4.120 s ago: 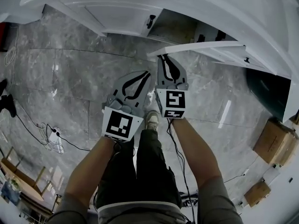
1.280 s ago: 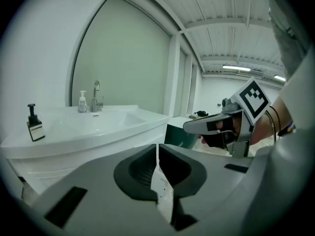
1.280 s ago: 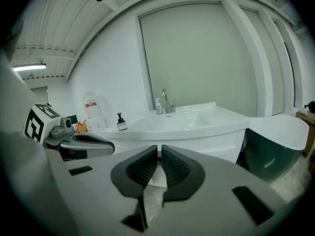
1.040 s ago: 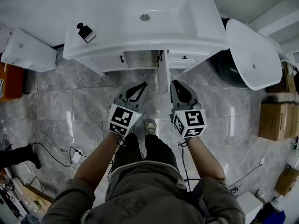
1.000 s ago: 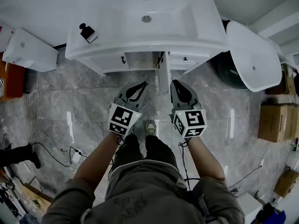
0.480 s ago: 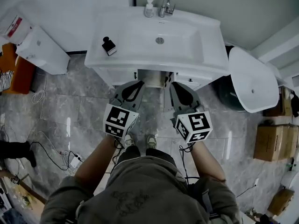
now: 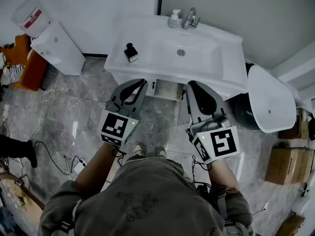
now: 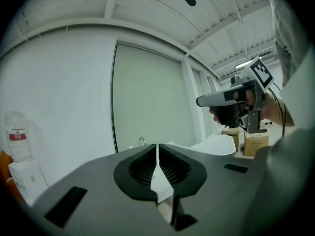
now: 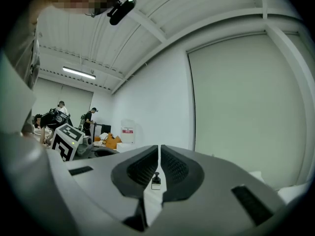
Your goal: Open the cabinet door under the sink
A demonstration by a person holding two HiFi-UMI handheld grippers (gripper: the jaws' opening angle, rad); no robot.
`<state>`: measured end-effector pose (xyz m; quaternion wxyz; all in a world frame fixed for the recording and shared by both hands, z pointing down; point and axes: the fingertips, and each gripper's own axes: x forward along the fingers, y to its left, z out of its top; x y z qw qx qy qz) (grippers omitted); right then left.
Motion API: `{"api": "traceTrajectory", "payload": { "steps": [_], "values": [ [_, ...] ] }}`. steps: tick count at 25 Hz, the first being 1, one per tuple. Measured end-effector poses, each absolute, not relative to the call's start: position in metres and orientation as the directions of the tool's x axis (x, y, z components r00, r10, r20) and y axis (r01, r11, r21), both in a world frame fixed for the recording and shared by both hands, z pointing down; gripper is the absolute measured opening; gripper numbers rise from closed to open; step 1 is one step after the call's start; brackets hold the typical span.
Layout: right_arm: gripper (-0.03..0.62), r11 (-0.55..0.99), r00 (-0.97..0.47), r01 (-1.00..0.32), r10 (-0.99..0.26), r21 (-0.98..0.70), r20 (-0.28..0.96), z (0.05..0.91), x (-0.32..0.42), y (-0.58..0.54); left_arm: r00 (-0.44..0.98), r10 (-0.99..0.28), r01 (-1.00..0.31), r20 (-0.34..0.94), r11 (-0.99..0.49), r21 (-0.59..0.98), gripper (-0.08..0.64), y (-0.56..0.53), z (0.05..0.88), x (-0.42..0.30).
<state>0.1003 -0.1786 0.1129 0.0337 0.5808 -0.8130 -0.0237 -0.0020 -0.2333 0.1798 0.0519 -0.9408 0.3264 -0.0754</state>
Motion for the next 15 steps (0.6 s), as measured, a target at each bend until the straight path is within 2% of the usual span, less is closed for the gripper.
{"api": "traceTrajectory", "payload": {
  "steps": [6, 15],
  "values": [
    [0.035, 0.369, -0.374, -0.922, -0.927, 0.116, -0.025, 0.08, 0.079, -0.167, 0.761, -0.647, -0.625, 0.056, -0.753, -0.208, 0.028, -0.225, 0.141, -0.024],
    [0.032, 0.37, -0.374, -0.918, -0.928, 0.143, 0.001, 0.077, 0.075, -0.153, 0.739, -0.672, -0.644, 0.052, -0.727, -0.236, 0.028, -0.214, 0.125, -0.047]
  ]
}}
